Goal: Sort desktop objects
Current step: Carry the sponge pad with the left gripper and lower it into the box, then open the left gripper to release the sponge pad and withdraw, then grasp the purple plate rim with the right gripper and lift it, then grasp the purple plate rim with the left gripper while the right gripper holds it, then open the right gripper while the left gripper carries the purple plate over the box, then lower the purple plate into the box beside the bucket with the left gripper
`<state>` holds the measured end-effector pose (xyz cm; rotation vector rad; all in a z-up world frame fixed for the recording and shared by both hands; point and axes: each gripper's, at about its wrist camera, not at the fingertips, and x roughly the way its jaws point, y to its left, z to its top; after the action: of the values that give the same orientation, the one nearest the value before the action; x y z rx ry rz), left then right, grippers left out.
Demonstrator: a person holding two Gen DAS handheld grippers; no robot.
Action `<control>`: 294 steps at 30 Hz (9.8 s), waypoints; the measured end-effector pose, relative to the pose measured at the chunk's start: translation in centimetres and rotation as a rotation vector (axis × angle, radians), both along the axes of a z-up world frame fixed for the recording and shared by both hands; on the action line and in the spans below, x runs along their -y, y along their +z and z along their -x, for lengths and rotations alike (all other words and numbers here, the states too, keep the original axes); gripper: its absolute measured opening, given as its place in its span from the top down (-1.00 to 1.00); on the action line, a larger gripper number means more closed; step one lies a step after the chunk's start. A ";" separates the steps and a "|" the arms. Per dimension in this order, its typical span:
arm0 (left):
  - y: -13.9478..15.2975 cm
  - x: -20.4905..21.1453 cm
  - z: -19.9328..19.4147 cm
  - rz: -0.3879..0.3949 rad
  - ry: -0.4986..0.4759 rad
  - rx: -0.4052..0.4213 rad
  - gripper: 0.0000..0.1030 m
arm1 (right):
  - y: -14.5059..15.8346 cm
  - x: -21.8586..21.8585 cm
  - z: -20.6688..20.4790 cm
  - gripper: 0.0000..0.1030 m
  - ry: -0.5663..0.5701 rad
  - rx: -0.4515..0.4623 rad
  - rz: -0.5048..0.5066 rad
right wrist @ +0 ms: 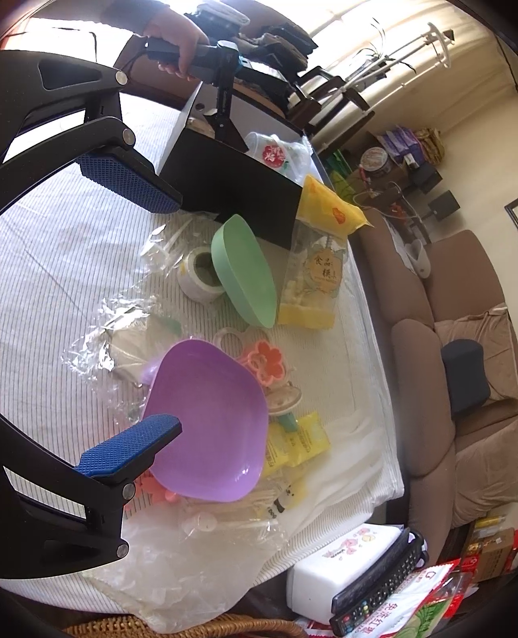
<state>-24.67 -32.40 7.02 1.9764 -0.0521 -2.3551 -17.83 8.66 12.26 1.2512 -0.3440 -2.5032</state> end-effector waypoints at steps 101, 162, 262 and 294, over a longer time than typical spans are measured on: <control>2.8 -22.2 -16.0 -0.731 -0.202 -0.232 -1.00 | -3.4 -11.2 1.9 -0.77 -0.222 0.115 0.081; -4.0 -18.1 -19.5 -0.305 -0.266 -0.081 -0.20 | -9.5 7.9 -3.8 0.52 0.438 0.321 -0.146; 7.2 -10.6 2.9 0.017 -0.424 -0.106 -0.28 | 5.0 7.9 2.6 0.10 0.327 -0.041 -0.056; 2.0 -18.8 4.8 -0.035 -0.589 0.038 0.67 | 4.0 11.7 1.8 0.10 0.406 -0.032 -0.063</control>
<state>-29.51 -13.56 9.02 2.2618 -0.6884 -2.6452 -19.59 -3.07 16.23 1.1659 0.0010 -2.1956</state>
